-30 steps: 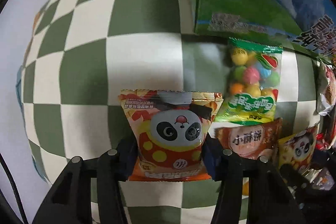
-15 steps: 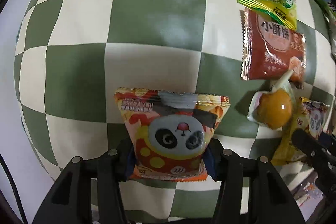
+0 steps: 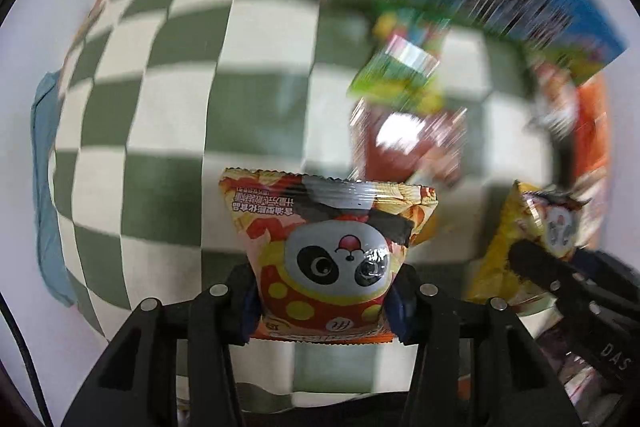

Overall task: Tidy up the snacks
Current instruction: 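Carry both panda bags into the box and open both tools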

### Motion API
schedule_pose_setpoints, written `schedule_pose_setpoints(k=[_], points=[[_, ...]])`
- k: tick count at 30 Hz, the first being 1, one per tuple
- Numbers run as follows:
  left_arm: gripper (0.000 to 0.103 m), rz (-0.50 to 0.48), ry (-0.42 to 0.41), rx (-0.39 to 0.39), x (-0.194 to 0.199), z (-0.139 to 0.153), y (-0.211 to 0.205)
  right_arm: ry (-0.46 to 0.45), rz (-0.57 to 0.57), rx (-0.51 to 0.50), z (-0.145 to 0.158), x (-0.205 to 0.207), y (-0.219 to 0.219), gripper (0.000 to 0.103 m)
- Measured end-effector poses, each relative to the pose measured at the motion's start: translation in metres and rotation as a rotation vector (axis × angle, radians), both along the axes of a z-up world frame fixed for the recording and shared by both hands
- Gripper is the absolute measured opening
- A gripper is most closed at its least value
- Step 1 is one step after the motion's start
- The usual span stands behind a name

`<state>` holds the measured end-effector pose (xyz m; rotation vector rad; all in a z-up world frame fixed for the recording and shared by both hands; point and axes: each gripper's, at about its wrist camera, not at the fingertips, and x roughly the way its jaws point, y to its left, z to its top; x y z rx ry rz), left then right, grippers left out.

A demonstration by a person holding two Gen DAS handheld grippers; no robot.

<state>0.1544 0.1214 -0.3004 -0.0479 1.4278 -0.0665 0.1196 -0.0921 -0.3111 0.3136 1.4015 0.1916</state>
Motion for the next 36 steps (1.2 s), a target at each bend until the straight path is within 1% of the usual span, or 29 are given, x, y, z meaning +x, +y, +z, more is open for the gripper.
schedule_pose_setpoints(k=[2,4,5,6,7,9,11,12,13,15,17,20,21,24,26,27,28,29,30,31,32,33,34,35,36], points=[[0.047,-0.008,-0.058,-0.042,0.011,0.032,-0.004,-0.055,-0.017,0.025,0.031,0.009,-0.008,0.047],[0.047,-0.022,-0.116,-0.091,0.031,0.069,-0.01,-0.109,-0.037,0.044,0.062,0.021,-0.021,0.047],[0.047,-0.032,-0.141,-0.108,0.058,0.087,-0.023,-0.137,-0.047,0.053,0.079,0.031,-0.029,0.047],[0.047,-0.041,-0.164,-0.11,0.089,0.095,-0.049,-0.164,-0.058,0.058,0.093,0.041,-0.038,0.047],[0.047,-0.049,-0.197,-0.109,0.105,0.113,-0.067,-0.193,-0.067,0.055,0.107,0.052,-0.044,0.047],[0.047,-0.069,-0.235,-0.102,0.139,0.134,-0.082,-0.242,-0.081,0.021,0.132,0.084,-0.06,0.047],[0.047,-0.084,-0.253,-0.087,0.165,0.144,-0.095,-0.27,-0.086,-0.021,0.149,0.115,-0.08,0.047],[0.047,-0.091,-0.254,-0.079,0.179,0.147,-0.098,-0.273,-0.087,-0.035,0.152,0.128,-0.086,0.047],[0.047,-0.095,-0.25,-0.07,0.193,0.148,-0.101,-0.267,-0.083,-0.066,0.155,0.151,-0.094,0.047],[0.047,-0.096,-0.241,-0.041,0.226,0.143,-0.107,-0.247,-0.066,-0.111,0.153,0.189,-0.107,0.047],[0.047,-0.099,-0.223,-0.003,0.258,0.132,-0.112,-0.206,-0.044,-0.156,0.145,0.225,-0.117,0.047],[0.047,-0.094,-0.176,0.041,0.304,0.104,-0.113,-0.135,-0.017,-0.205,0.13,0.276,-0.133,0.047],[0.047,-0.092,-0.151,0.05,0.319,0.094,-0.113,-0.107,-0.003,-0.237,0.121,0.292,-0.137,0.047],[0.047,-0.08,-0.083,0.073,0.355,0.066,-0.113,-0.046,0.016,-0.274,0.1,0.33,-0.152,0.047],[0.048,-0.08,-0.055,0.09,0.37,0.051,-0.113,-0.01,0.03,-0.293,0.088,0.346,-0.157,0.047],[0.048,-0.082,-0.041,0.1,0.376,0.045,-0.114,-0.001,0.029,-0.3,0.083,0.352,-0.158,0.049],[0.048,-0.089,-0.027,0.11,0.383,0.038,-0.115,0.009,0.027,-0.312,0.078,0.359,-0.16,0.052],[0.048,-0.091,-0.015,0.118,0.388,0.033,-0.116,0.02,0.031,-0.325,0.074,0.364,-0.163,0.063],[0.048,-0.087,-0.008,0.122,0.392,0.029,-0.116,0.032,0.03,-0.33,0.069,0.367,-0.163,0.085],[0.05,-0.085,-0.002,0.123,0.396,0.026,-0.116,0.041,0.024,-0.329,0.066,0.37,-0.165,0.094],[0.061,-0.083,0.001,0.116,0.398,0.023,-0.116,0.041,0.02,-0.323,0.065,0.369,-0.164,0.097],[0.07,-0.079,0.002,0.103,0.401,0.022,-0.115,0.043,0.014,-0.311,0.065,0.36,-0.159,0.097],[0.09,-0.08,-0.002,0.097,0.402,0.021,-0.115,0.045,0.005,-0.298,0.064,0.359,-0.161,0.097],[0.095,-0.082,-0.012,0.103,0.403,0.021,-0.115,0.044,0.004,-0.294,0.061,0.357,-0.16,0.097],[0.095,-0.083,-0.021,0.109,0.403,0.021,-0.115,0.042,0.003,-0.287,0.06,0.356,-0.16,0.097]])
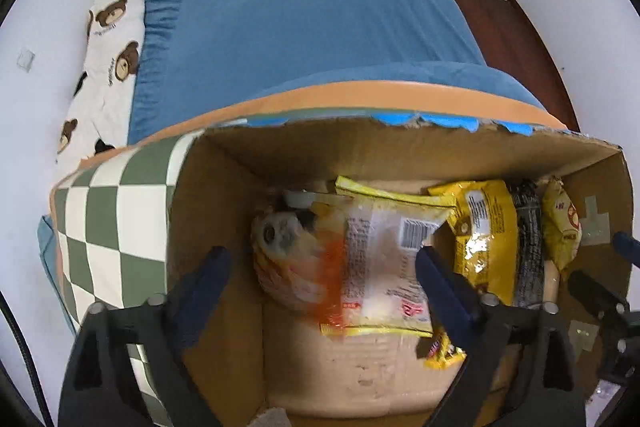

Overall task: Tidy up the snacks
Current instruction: 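Carry both panda bags into the box and open both tools, then withdraw both tools from the box toward the remaining snacks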

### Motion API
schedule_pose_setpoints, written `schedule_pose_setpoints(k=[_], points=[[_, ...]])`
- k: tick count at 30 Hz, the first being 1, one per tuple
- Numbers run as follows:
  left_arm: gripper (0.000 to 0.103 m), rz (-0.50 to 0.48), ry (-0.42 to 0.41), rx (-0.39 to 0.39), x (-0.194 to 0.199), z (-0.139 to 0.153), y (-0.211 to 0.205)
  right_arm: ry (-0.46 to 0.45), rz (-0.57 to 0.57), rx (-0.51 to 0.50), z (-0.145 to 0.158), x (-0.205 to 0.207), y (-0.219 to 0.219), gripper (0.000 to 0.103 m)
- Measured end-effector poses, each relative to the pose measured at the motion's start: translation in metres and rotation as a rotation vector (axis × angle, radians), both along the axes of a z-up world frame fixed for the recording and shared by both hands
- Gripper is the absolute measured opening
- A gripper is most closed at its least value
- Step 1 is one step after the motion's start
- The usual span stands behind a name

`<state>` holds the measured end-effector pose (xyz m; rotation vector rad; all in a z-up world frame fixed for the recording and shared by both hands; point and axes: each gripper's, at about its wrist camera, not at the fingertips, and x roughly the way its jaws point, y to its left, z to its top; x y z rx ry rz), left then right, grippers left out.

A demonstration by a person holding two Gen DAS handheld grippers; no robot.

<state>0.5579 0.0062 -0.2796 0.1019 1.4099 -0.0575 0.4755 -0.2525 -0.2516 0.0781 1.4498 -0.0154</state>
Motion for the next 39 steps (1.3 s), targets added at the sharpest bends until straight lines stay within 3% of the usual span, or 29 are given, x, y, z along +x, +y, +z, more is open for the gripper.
schedule_pose_setpoints(k=[9,17,32,39], points=[[0.095,0.04,0.017,-0.05,-0.017,-0.006,0.009,-0.026,-0.037,0.019,-0.014,-0.024,0.01,0.097],[0.095,0.059,-0.04,-0.094,-0.061,0.013,0.015,-0.086,-0.037,0.004,-0.01,-0.053,0.027,0.097],[0.095,0.035,-0.317,-0.107,-0.165,0.106,0.022,-0.289,0.008,-0.022,0.065,-0.146,0.052,0.097],[0.095,0.03,-0.401,-0.118,-0.21,0.137,0.028,-0.391,0.019,-0.016,0.105,-0.196,0.06,0.097]])
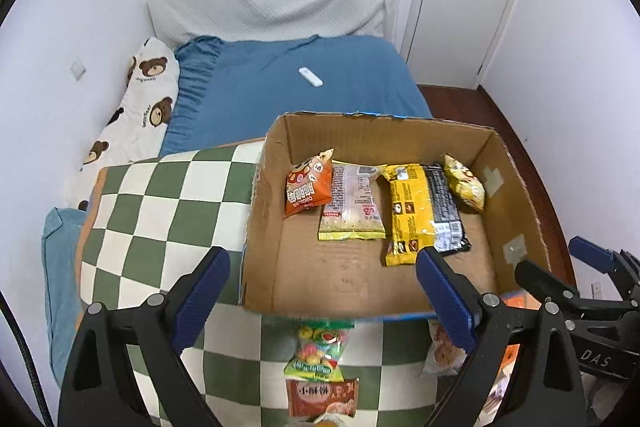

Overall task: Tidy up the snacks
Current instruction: 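Withdraw both tools from the box toward the remaining snacks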

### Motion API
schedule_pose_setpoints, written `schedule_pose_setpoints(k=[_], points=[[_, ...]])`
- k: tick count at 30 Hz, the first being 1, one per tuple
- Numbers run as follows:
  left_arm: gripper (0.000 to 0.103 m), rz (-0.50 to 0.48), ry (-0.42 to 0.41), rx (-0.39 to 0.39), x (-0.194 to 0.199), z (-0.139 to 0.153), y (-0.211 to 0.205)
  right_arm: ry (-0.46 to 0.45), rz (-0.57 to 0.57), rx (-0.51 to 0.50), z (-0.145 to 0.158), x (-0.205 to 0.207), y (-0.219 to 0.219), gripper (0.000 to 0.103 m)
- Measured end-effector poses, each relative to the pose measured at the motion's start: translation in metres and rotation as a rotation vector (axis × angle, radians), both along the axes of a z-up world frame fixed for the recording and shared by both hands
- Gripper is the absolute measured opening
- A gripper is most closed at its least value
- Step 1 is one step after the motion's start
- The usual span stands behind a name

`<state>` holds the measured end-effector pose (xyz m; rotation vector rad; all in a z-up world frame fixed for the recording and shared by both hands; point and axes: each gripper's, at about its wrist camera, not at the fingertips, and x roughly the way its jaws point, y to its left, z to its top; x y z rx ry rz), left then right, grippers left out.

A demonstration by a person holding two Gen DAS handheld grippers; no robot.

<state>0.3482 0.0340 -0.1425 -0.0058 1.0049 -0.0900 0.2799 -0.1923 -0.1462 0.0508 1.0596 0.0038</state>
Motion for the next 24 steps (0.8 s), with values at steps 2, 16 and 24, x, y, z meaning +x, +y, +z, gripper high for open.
schedule_pose_setpoints(k=[2,16,24], points=[[0.095,-0.013,-0.007,0.017,-0.012,0.004,-0.002,-0.034,0.002,-0.007,0.012,-0.014,0.002,0.097],[0.095,-0.005,0.047,-0.023,-0.087,-0.015,-0.009,-0.019,-0.053,0.127,0.02,-0.1,-0.022,0.097],[0.095,0.112,0.25,0.007,-0.097,-0.099,0.018,0.203,-0.184,0.279,-0.091,-0.11,-0.076,0.082]])
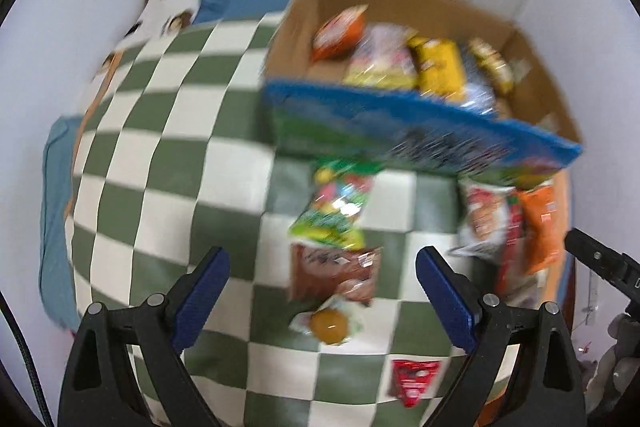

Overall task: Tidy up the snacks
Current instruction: 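Withdraw both tools from the box toward the remaining snacks, then grasp the candy bag with the left tool while the right tool grasps the oat cookie packet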

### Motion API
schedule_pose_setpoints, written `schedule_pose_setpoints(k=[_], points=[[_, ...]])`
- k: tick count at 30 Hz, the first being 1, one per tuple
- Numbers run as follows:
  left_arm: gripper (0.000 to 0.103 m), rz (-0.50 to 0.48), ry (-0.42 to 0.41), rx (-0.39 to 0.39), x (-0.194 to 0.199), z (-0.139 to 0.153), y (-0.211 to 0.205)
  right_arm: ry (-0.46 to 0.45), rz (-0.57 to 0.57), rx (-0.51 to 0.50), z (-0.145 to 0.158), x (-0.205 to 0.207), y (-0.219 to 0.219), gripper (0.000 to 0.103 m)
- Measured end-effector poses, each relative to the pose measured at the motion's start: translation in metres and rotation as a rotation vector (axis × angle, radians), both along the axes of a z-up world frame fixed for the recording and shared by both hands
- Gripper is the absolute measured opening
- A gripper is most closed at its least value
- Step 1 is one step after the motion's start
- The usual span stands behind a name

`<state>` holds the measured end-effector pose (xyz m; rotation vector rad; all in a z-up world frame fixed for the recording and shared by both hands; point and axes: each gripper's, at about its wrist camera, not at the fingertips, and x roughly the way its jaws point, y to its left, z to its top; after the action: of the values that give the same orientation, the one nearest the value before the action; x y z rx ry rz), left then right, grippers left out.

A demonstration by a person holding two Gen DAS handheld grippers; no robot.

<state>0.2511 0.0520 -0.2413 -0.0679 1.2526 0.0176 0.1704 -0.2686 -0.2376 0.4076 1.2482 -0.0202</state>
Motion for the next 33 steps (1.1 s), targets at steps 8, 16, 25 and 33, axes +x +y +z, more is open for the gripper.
schedule_pose_setpoints(k=[8,16,25,33], points=[[0.095,-0.012,0.163,0.088,0.013,-0.059,0.002,0.081,0.014,0.081,-0.058,0.007,-0.011,0.082],[0.095,-0.034,0.236,0.07,0.049,-0.096,-0.009,0.13,0.03,0.052,-0.081,0.018,-0.006,0.082],[0.064,-0.14,0.187,0.055,0.072,-0.103,-0.029,0.07,-0.008,0.003,-0.067,0.036,0.017,0.078],[0.044,-0.145,0.18,0.019,0.054,-0.101,-0.032,0.086,0.084,-0.103,-0.072,0.065,0.057,0.078]])
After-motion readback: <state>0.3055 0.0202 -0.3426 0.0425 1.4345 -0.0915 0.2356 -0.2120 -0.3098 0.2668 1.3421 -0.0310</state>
